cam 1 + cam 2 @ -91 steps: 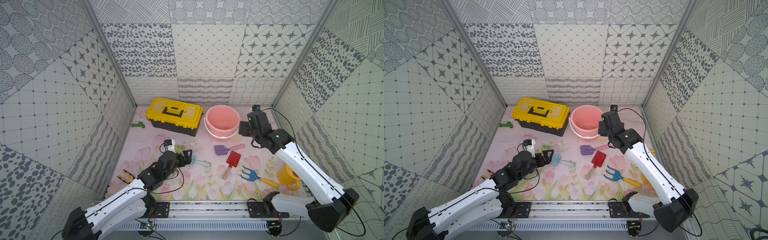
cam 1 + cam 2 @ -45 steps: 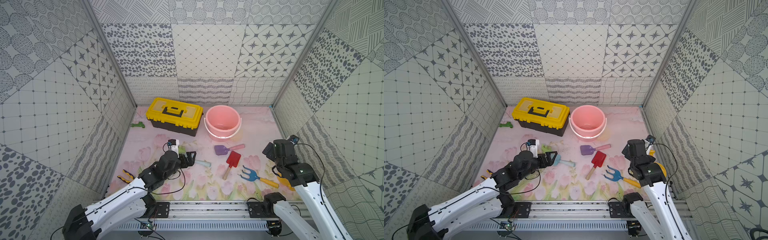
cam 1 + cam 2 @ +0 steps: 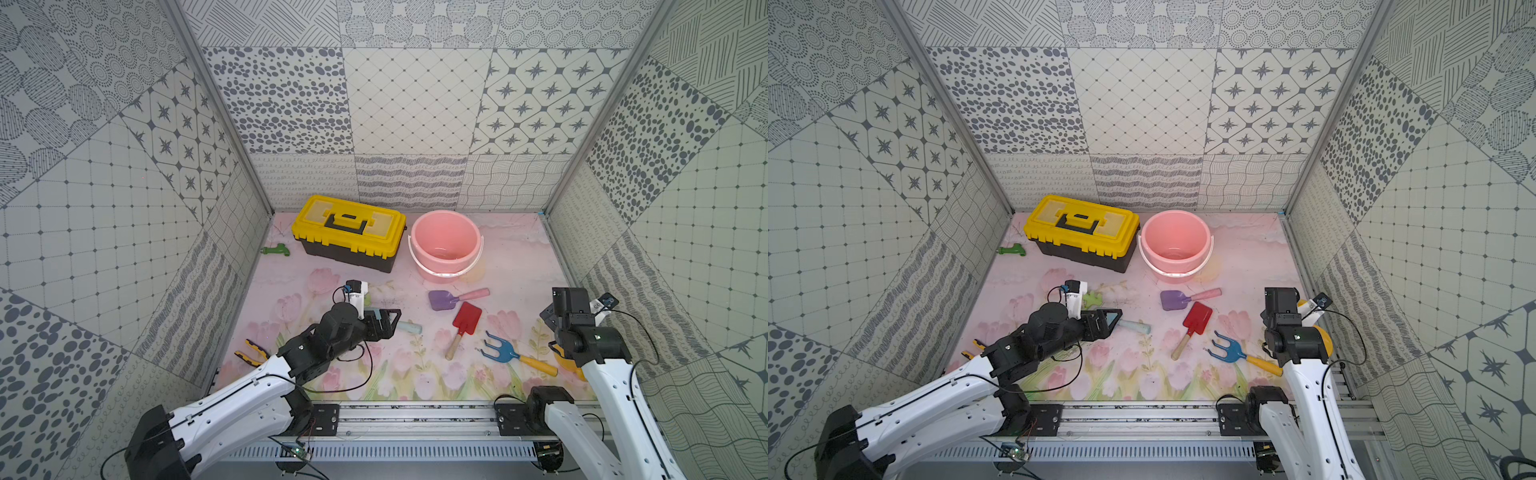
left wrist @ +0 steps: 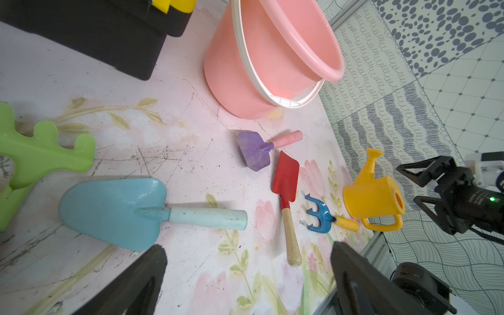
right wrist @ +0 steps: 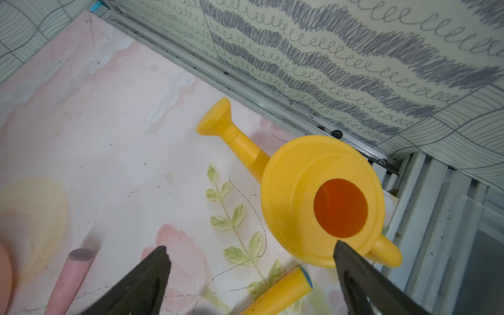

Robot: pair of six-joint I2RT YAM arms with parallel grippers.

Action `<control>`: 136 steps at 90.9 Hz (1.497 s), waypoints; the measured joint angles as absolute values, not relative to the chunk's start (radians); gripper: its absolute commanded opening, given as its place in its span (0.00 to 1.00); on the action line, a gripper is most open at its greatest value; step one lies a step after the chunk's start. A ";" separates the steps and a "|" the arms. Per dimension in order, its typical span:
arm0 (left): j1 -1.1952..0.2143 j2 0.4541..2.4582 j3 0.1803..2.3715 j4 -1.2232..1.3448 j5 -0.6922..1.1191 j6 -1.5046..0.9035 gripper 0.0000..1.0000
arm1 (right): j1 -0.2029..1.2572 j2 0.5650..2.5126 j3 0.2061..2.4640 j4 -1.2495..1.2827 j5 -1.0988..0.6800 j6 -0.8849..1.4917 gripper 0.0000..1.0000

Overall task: Organize the gardening tools
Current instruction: Move the gardening tool to the center of the board.

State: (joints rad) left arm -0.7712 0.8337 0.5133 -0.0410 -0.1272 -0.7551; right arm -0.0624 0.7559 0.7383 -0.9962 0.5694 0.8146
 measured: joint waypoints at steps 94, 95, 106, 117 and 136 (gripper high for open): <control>-0.777 0.881 0.513 -0.009 -0.116 -0.755 0.99 | -0.091 1.364 0.947 -0.476 0.182 0.698 0.95; -0.777 0.882 0.513 -0.009 -0.116 -0.755 0.99 | -0.081 1.377 0.957 -0.475 0.184 0.702 0.95; -0.777 0.883 0.513 -0.009 -0.117 -0.754 1.00 | 0.009 1.505 1.077 -0.467 0.192 0.736 0.96; -0.777 0.886 0.513 -0.008 -0.117 -0.748 1.00 | 0.066 1.633 1.209 -0.471 0.204 0.757 0.97; -0.777 0.901 0.518 -0.008 -0.119 -0.733 1.00 | 0.128 1.763 1.359 -0.484 0.232 0.749 0.97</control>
